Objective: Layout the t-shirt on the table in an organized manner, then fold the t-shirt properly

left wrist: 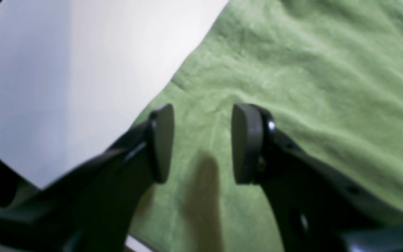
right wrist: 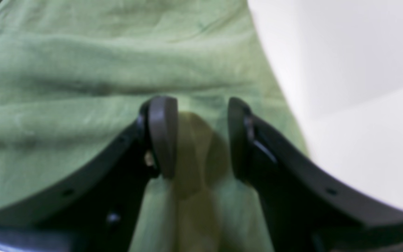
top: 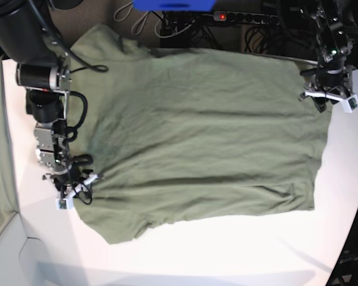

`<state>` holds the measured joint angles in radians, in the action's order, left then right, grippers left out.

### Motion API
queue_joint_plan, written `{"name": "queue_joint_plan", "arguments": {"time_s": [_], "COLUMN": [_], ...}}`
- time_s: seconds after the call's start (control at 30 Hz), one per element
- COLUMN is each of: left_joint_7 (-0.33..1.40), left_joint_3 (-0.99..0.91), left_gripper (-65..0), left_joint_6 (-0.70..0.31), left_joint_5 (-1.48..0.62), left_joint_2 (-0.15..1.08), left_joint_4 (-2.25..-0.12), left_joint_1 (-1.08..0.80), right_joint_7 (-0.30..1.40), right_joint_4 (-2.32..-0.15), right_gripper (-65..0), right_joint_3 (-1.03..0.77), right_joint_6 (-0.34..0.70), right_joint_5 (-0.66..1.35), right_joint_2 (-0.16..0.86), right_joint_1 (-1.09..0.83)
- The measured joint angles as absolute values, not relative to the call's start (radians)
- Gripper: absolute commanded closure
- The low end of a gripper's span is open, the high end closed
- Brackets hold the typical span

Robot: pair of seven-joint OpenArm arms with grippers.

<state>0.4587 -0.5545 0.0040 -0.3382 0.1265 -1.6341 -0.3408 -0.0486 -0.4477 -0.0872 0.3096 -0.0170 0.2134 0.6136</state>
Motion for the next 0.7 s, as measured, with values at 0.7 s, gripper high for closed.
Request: {"name": "queue_joint_plan", "arguments": {"time_s": [0.7], "left_joint_7": [0.445], "left_joint_3": [-0.561], "left_gripper": [-26.6], "left_joint_6": [0.001], "left_joint_5": [-0.338], "left_joint_2": [0.136], "left_joint_4": [-1.684], "left_joint_1": [-0.392], "right_joint_7": [0.801], "right_joint_4": [-1.646], "right_gripper": [-23.9], "right_joint_3": [-0.079], "right_joint_6": [0.315], "right_joint_5": [-0.003], "right_joint_2": [0.100], "right_joint_1": [-0.023]}}
